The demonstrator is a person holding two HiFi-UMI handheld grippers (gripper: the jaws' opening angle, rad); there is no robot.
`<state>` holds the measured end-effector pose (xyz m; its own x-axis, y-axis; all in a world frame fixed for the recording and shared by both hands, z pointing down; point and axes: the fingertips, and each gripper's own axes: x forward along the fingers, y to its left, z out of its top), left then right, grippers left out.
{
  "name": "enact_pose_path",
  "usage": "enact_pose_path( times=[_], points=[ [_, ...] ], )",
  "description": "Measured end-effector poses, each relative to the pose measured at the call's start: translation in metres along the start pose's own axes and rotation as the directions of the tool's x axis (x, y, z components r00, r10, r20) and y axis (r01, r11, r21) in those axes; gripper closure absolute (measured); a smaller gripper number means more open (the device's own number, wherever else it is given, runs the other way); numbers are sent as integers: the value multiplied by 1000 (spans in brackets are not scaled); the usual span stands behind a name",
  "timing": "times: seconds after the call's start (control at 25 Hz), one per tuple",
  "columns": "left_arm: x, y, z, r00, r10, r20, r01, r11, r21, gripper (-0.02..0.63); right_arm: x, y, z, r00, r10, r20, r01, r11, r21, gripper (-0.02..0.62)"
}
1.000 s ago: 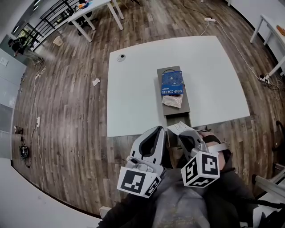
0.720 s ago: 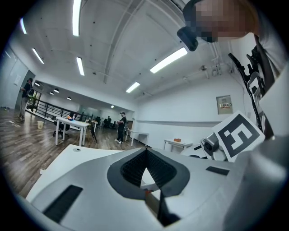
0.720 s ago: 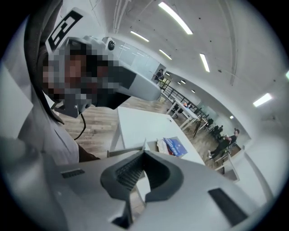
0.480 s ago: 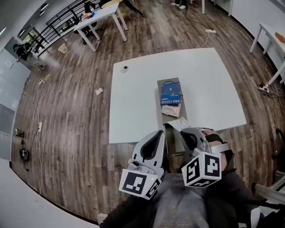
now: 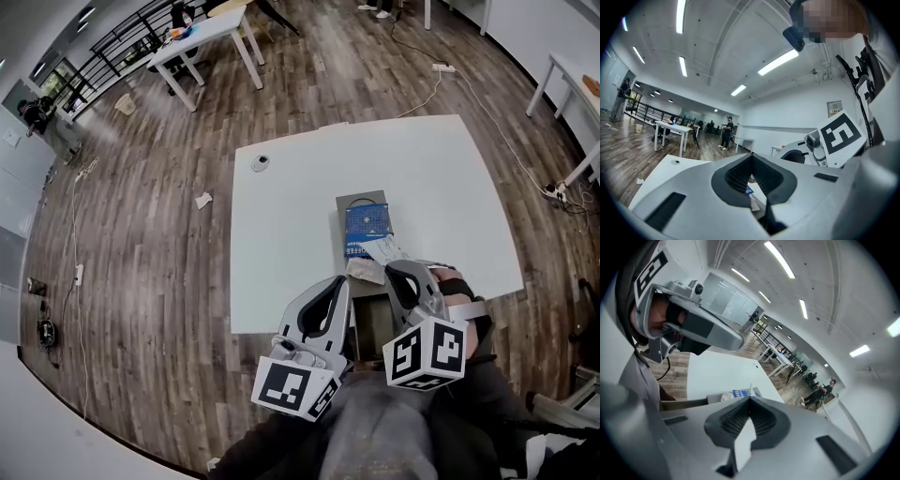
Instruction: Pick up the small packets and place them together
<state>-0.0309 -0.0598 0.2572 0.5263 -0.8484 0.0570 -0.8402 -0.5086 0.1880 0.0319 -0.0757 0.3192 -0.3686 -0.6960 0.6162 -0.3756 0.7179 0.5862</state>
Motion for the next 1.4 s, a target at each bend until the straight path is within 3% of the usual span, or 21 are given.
enact_pose_path(
  times=[0.32,0.72,1.0,1.4],
  points=[
    [32,46,-12,999,12,-51,-15,998,-57,603,61,-27,-3,997,8,-80,-7,1000,9,589],
    [39,70,-38,992,38,-118,-50,993,-105,603,97,5,-5,986,120,-112,-119,993,12,588],
    [31,72,-38,991,43,-123,-56,993,-103,603,97,24,-3,977,184,-108,-181,983,35,507],
    [15,49,-28,995,29,-97,-36,997,-64,603,69,23,2,990,132,-55,-127,989,72,497]
  ],
)
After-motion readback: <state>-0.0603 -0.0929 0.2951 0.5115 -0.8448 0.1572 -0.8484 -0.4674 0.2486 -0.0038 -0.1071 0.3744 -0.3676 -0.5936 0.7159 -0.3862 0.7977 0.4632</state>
